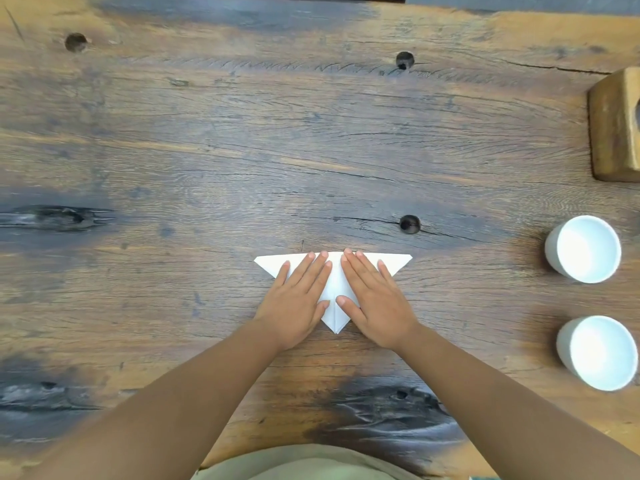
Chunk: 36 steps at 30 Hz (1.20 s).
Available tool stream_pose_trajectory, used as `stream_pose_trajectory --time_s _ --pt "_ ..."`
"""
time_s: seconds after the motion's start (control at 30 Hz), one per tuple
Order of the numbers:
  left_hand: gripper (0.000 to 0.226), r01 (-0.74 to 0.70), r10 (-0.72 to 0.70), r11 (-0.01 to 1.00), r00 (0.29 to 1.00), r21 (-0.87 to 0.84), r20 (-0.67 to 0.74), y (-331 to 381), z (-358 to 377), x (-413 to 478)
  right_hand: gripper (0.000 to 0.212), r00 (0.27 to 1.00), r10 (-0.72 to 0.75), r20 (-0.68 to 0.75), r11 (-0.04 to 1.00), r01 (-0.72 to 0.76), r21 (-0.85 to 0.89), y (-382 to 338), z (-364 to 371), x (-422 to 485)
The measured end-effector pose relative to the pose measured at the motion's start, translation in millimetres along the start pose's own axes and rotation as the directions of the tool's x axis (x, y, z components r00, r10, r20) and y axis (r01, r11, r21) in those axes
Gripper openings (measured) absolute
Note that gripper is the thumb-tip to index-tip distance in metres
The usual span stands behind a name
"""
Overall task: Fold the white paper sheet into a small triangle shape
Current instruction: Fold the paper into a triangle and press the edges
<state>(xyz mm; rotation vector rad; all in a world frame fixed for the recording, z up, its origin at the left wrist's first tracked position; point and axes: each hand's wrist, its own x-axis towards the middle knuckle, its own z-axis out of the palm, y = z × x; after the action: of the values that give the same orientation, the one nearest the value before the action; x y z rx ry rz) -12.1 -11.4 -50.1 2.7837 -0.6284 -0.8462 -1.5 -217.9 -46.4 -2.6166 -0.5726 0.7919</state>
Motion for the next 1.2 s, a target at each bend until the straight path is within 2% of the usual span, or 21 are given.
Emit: stream_pose_trajectory --time_s 0.13,0.33,0.6,0.67,0.83,1.07,1.2 --pt "0.066 0.069 -0.070 0.997 0.997 -0.045 -0.027 -9 3 -15 0.073 1.000 0.000 0.013 1.000 0.000 0.009 0 -2 1" --pt "0.066 0.254 -0.270 0.951 0.960 -0.174 -0.076 -41 10 -51 0.074 0.999 0.003 0.033 1.000 -0.002 -0.001 1 -3 1" --pt "0.071 0.312 -0.337 0.924 0.937 -0.223 -0.088 -41 4 -56 0.074 0.999 0.008 0.036 1.000 -0.008 0.005 0 -4 1" --pt "0.068 0.288 -0.320 0.928 0.941 -0.234 -0.109 -34 0 -48 0.073 0.999 0.009 0.039 1.000 -0.009 -0.001 0 -4 1" --pt "0.066 0.144 -0.168 0.969 0.980 -0.201 -0.110 -16 -7 -20 0.073 0.999 0.008 0.041 1.000 -0.009 0.010 -1 -6 1" --pt "0.066 -0.045 0.038 0.984 0.998 -0.170 -0.043 -5 -11 5 0.074 0.999 0.010 0.042 0.999 -0.012 0.052 -4 -8 0" --pt "0.069 -0.053 0.053 0.990 0.999 -0.132 -0.001 -3 -7 8 0.076 1.000 0.002 0.027 0.998 -0.003 0.063 -3 -8 -1"
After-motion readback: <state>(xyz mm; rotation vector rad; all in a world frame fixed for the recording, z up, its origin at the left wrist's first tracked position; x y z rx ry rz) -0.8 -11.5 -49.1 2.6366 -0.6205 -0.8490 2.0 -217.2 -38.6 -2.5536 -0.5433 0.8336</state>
